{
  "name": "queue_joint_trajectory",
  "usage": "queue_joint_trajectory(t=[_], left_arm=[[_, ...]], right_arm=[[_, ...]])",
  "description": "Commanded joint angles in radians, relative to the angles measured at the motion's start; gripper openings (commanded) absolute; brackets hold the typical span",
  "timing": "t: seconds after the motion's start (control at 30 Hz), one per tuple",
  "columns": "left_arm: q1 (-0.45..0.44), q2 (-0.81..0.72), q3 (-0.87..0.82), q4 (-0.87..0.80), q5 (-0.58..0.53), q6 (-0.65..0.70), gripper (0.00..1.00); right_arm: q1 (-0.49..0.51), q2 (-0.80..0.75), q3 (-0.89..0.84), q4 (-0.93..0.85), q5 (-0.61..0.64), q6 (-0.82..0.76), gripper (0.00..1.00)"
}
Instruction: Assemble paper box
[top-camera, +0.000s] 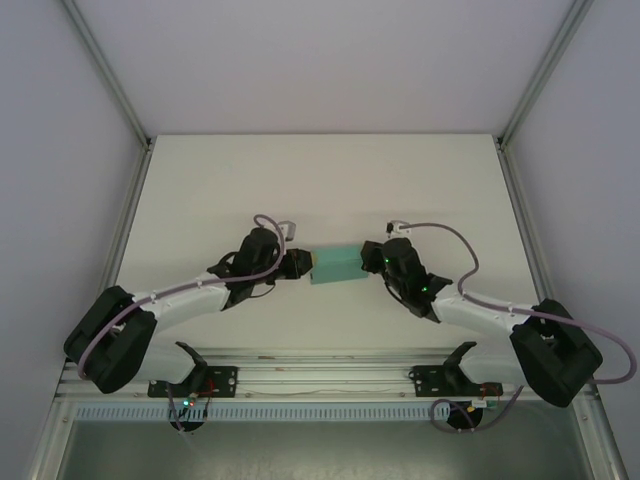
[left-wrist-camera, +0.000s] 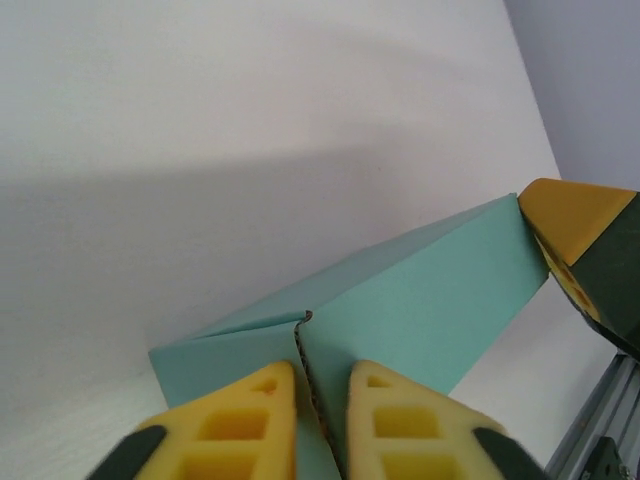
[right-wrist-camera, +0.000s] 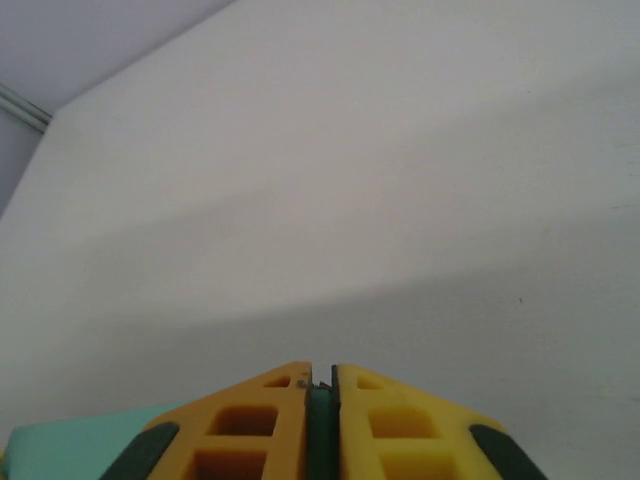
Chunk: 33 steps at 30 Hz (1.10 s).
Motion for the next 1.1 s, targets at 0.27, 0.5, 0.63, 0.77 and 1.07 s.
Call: queue_joint_trajectory(t=[0.27, 0.5, 0.63, 0.77, 1.07], left_arm=[[-0.009, -0.052, 0.242, -0.47, -0.195, 0.126, 1.0], [0.068, -0.112, 0.354, -0.565, -0.373, 0.174, 1.0], [0.19, -0.158, 0.327, -0.579, -0.373, 0.175, 1.0], [0.28, -0.217, 0.259, -0.596, -0.415, 0.166, 1.0], [0.363, -0.297, 0.127, -0.579, -0.4, 0.119, 1.0]], right_arm=[[0.009, -0.014, 0.251, -0.489, 0.032, -0.112, 0.39], [0.007, -0.028, 0.409, -0.577, -0.116, -0.503, 0.83], [0.007, -0.016, 0.451, -0.611, -0.295, -0.876, 1.0], [0.009, 0.025, 0.519, -0.803, -0.51, -1.331, 1.0], [0.04, 0.261, 0.697, -1.029, -0.438, -1.719, 1.0]])
